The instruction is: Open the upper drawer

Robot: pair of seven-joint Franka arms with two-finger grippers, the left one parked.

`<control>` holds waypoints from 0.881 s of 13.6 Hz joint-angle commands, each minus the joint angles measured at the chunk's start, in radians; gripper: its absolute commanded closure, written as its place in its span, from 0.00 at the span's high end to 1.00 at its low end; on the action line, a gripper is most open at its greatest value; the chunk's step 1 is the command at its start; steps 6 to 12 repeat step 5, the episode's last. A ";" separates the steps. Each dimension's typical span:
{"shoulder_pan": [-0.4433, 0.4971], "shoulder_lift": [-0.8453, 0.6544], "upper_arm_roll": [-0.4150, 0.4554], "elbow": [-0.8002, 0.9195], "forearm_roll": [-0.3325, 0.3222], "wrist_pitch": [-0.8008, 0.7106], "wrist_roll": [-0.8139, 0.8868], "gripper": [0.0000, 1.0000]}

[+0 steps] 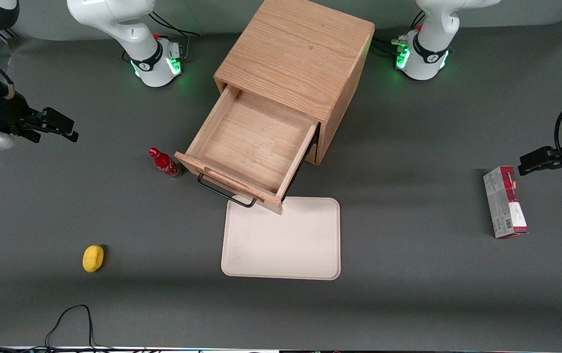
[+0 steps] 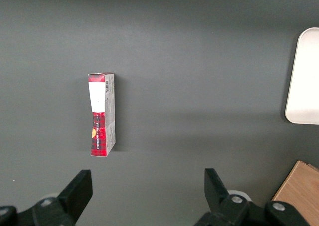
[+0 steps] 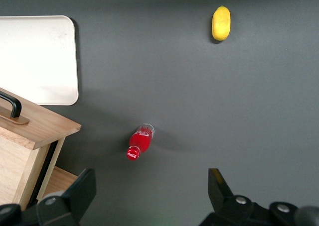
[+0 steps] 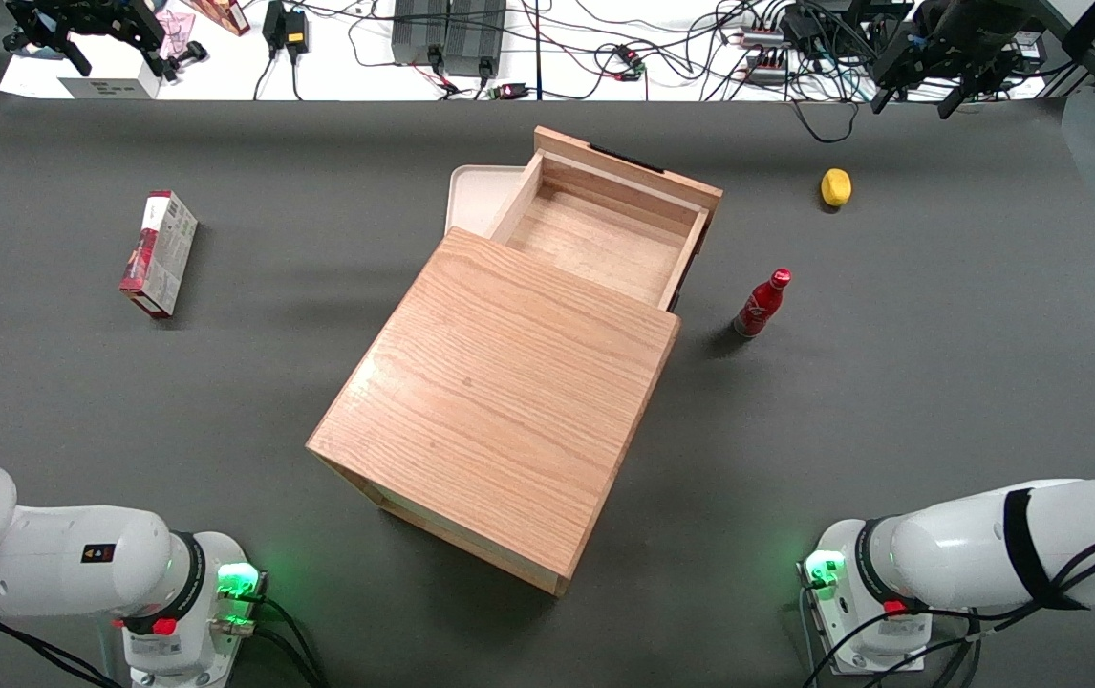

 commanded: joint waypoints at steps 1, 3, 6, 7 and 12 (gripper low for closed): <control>0.004 -0.020 0.001 -0.020 -0.007 0.010 0.106 1.00; 0.004 -0.020 -0.001 -0.014 -0.011 -0.024 0.118 1.00; 0.004 -0.020 -0.001 -0.005 -0.014 -0.033 0.113 1.00; 0.004 -0.020 -0.001 -0.005 -0.014 -0.033 0.113 1.00; 0.004 -0.020 -0.001 -0.005 -0.014 -0.033 0.113 1.00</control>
